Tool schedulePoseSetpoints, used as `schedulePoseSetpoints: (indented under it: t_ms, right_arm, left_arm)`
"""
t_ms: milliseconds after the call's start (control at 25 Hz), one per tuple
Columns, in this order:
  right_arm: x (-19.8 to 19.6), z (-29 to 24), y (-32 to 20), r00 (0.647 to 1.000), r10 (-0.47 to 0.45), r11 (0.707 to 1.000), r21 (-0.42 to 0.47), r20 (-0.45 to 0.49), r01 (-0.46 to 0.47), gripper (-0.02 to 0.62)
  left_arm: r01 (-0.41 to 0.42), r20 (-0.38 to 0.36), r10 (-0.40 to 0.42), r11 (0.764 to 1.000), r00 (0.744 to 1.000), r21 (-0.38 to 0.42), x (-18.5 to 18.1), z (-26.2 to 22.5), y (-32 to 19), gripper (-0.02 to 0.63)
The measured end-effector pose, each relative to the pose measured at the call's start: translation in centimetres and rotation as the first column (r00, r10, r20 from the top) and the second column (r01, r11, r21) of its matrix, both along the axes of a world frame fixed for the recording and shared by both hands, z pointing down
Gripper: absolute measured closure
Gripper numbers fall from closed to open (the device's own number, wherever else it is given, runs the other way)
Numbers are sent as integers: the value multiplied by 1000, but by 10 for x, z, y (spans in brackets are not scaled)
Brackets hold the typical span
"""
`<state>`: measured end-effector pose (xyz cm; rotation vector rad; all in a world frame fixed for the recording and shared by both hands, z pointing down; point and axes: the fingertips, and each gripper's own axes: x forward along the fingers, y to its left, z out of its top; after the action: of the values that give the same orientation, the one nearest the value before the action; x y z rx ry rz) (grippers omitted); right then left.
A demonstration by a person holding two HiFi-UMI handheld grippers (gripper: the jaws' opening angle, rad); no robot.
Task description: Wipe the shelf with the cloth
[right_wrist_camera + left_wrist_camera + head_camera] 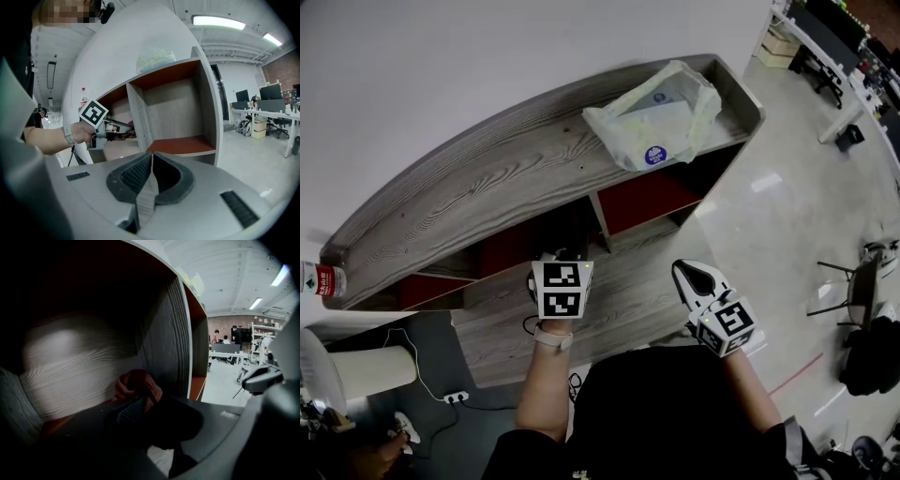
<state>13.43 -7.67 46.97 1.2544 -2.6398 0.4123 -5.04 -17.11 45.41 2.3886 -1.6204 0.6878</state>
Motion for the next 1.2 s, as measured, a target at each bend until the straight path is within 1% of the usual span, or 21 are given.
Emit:
schedulePoseSetpoints:
  t_ms: [120, 280, 520, 680, 880, 1040, 1200]
  right_arm:
    - [-17, 0, -1, 999, -37, 999, 0, 5, 37, 590]
    - [-45, 4, -1, 995, -99, 995, -10, 6, 99, 589]
    - [-96, 9, 5, 976, -216, 976, -13, 11, 217, 589]
    - [-119, 11, 7, 964, -265, 964, -19, 13, 265, 589]
    - [-138, 12, 7, 952, -307, 952, -19, 12, 307, 589]
    - [-147, 12, 6, 945, -328, 944, -18, 13, 328, 590]
    - [-150, 7, 2, 945, -326, 945, -8, 15, 326, 591]
  left_arm:
    - [36, 7, -36, 999, 999, -6, -20, 1, 7, 502]
    - [107, 19, -107, 994, 994, -11, -60, 3, 19, 502]
    - [218, 18, -218, 976, 976, -18, -121, 5, 43, 503]
    - [280, 9, -279, 960, 960, -21, -152, 6, 57, 503]
    - [337, 11, -336, 941, 942, -25, -180, 5, 70, 502]
    - [351, -21, -351, 936, 936, 5, -186, 0, 76, 497]
    - [352, 15, -353, 936, 936, 18, -188, 2, 79, 485]
